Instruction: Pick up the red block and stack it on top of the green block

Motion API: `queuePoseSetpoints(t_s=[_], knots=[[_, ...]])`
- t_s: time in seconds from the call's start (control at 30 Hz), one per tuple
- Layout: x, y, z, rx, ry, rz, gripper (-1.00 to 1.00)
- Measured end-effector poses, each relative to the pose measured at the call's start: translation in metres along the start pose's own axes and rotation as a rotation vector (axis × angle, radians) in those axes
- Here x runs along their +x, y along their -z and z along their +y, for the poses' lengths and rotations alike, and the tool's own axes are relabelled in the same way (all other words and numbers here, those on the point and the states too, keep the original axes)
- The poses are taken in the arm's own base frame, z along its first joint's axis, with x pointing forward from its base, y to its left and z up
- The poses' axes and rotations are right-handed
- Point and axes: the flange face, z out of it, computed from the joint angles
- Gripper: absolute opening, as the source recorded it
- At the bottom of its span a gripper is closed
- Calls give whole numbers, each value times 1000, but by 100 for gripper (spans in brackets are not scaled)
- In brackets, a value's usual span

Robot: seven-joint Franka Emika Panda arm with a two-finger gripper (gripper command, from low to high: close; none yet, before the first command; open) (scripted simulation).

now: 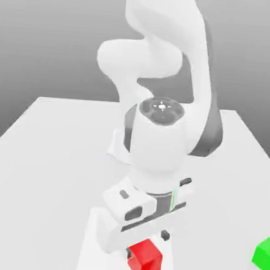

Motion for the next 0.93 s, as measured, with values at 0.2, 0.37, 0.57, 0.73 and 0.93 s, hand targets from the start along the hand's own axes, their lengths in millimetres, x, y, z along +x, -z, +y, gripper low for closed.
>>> queuePoseSetpoints(t_s=[0.2, 0.37, 0.57, 0.73, 0.93], knots=[[-1, -5, 0, -1, 0, -2, -100], [0, 42, 0, 0, 1, -1, -100], [-27, 74, -124, 2, 390, -5, -100], [-84, 73, -240, 0, 772, -4, -100], [-97, 36, -261, 0, 846, -3, 100]])
